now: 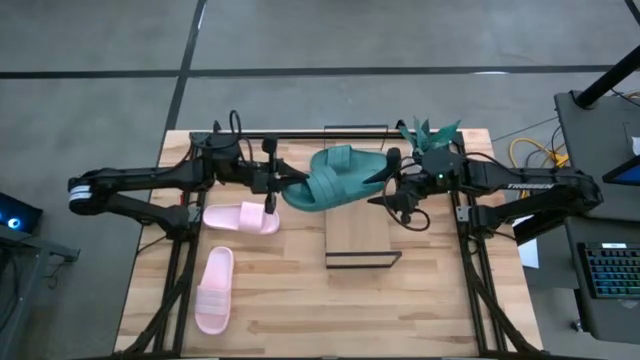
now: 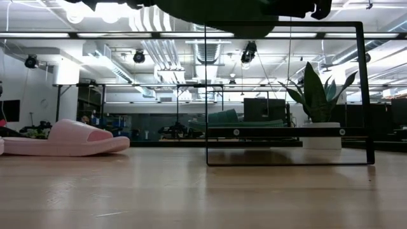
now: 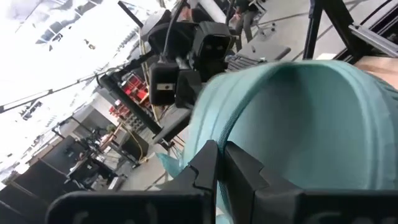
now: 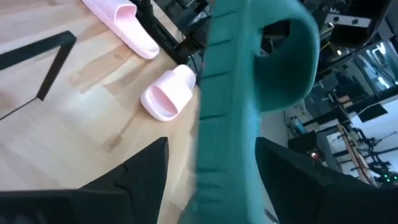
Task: Pick and place slides into the shelf
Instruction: Put the blue slide on the shelf
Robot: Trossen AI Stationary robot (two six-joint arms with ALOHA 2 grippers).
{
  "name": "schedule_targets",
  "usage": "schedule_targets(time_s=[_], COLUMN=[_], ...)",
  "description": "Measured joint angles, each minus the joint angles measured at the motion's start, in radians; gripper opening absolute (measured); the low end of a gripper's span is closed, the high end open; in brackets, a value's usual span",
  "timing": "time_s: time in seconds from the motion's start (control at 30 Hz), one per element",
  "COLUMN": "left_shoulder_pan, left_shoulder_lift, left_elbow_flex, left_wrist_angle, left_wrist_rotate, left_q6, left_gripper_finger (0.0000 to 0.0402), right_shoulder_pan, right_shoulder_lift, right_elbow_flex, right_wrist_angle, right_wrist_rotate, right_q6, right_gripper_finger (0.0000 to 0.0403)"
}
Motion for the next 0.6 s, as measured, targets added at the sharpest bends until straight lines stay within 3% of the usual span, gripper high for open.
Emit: schedule_targets(time_s=[0.1,0.27,0.37,0.53,0.6], left_shoulder_pan=[0.0,0.0,0.0,0.0,0.0], left_shoulder_lift=[0.003,0.008,0.009,0.01,0.01], left_elbow_flex=[-0.003,-0.002,-0.002,0.001,-0.001], left_wrist_angle=[0.014,0.028,0.06,0.069,0.081], left_wrist_rotate=[0.001,0.001,0.007,0.011,0.011], left_q6=[0.0,-0.001,-0.003,-0.007,-0.035], left_gripper_finger=[0.0,0.0,0.0,0.0,0.0], right_shoulder_pan=[0.0,0.0,0.0,0.002,0.003], right_shoulder_lift=[-0.003,-0.001,0.0,0.0,0.0], right_elbow_flex=[0.0,0.0,0.0,0.0,0.0], right_wrist_angle=[0.005,0.012,0.023,0.016,0.014], right_wrist_rotate=[0.01,0.124,0.174,0.165,0.164], right_q6=[0.0,0.017,0.03,0.006,-0.007], right_gripper_finger=[0.023,0.0212,0.0165,0.0056,0.0055])
